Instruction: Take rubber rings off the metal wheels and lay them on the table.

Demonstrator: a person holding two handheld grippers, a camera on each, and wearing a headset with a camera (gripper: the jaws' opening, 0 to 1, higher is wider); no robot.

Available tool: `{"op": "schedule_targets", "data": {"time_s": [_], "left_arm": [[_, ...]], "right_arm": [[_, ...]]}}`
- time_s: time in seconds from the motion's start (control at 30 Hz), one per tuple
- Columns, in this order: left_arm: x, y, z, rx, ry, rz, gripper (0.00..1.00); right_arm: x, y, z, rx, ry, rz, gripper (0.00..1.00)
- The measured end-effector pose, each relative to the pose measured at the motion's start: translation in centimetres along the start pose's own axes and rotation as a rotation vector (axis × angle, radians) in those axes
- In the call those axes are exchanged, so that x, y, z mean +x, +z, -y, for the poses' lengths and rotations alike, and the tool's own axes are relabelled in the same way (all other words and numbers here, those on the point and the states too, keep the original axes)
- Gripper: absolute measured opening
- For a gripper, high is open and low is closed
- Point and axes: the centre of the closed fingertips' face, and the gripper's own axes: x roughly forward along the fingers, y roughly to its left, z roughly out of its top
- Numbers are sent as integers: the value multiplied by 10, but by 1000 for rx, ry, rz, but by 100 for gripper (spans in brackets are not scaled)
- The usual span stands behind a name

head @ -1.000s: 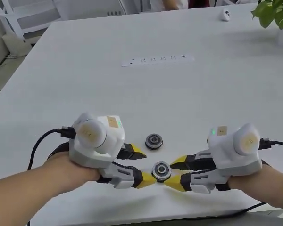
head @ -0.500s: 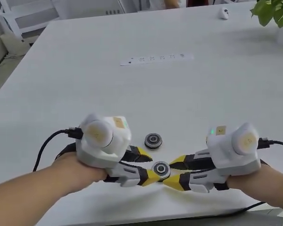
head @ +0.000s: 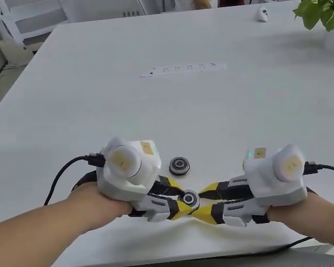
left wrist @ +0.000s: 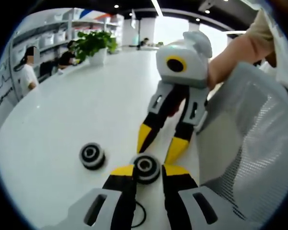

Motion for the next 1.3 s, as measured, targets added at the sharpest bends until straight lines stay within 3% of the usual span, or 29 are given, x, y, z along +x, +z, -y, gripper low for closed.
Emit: {"op": "schedule_targets", "data": {"time_s": [0.4, 1.1, 1.3], "left_arm": [[2, 0, -5, 47, 42, -9, 14], [2, -1, -4, 73, 62, -2, 14], [2, -1, -5, 72, 63, 1, 14]], "right_arm": [[1, 1, -1, -4, 1, 1, 22], [1, 0, 0, -46, -17, -4, 18], [-2, -3, 2, -54, -23, -10, 13]]}}
